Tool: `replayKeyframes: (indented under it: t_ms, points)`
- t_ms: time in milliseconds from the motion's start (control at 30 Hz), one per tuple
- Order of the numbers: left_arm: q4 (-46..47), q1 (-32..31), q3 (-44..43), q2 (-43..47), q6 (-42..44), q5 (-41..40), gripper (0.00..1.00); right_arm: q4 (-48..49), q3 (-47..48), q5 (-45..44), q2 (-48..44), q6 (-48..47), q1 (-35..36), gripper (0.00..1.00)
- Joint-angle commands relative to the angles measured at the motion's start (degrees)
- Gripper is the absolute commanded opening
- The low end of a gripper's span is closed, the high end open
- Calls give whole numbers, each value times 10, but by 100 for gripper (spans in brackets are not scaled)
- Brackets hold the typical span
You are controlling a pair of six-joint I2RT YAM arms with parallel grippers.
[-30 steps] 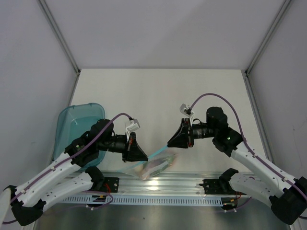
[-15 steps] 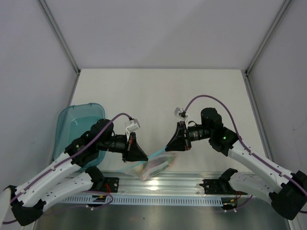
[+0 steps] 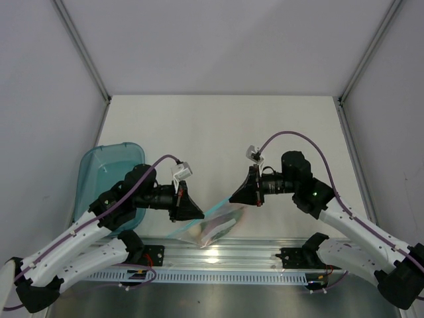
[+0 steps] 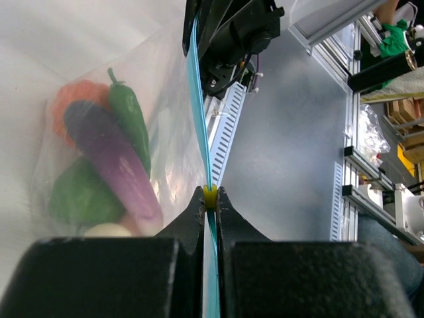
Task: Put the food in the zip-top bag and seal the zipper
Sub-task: Zip the zipper food storage bag at the center of the board.
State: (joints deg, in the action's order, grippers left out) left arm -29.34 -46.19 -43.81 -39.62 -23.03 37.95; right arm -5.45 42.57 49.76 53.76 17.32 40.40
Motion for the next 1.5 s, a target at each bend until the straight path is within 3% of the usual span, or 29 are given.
replayKeyframes:
  t_ms: [0,400,1100,1467]
  points:
    - [-41,4,-18,16,2,-8,0,-6,11,-85,-29,-8,-20,0]
    - [-129,7,-37,59,4,-57,1,-10,-13,-133,-53,13,-42,0]
    - [-255,6,-59,151,-15,-110,2,1,-30,-110,-65,20,-43,0]
    - [-273,7,-72,161,-26,-120,2,-3,-28,-108,-69,24,-43,0]
